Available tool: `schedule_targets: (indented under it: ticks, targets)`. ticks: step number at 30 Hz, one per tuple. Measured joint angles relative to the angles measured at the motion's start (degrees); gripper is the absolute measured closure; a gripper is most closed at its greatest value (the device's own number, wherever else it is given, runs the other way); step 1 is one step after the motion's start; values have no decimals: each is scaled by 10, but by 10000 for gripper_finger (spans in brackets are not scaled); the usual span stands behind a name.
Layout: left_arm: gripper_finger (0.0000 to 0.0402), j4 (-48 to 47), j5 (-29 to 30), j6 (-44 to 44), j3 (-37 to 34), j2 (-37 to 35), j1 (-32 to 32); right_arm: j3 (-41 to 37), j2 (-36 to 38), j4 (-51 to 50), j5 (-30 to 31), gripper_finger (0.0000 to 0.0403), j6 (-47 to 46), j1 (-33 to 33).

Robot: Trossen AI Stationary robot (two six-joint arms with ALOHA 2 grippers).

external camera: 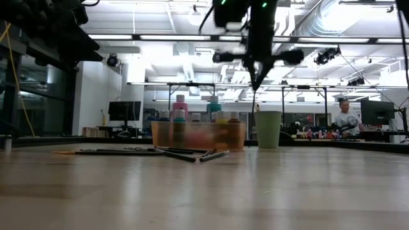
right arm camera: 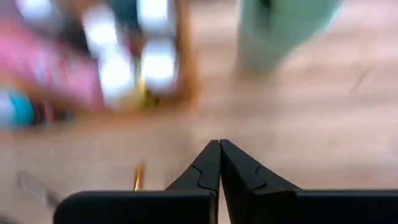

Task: Pick & Place Paint Supplies
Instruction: Put the gold paint brush into the green cup

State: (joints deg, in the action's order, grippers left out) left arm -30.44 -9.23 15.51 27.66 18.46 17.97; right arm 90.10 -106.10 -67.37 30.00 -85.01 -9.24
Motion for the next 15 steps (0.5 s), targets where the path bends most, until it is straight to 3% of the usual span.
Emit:
schedule_targets:
  ticks: [7, 15]
  targets:
    - [240, 0, 0, 0, 0, 0, 0, 1, 79, 2, 181, 400, 35, -26]
    - [240, -1, 0, 9, 0, 0, 0, 1, 127, 33, 223, 400, 121, -67]
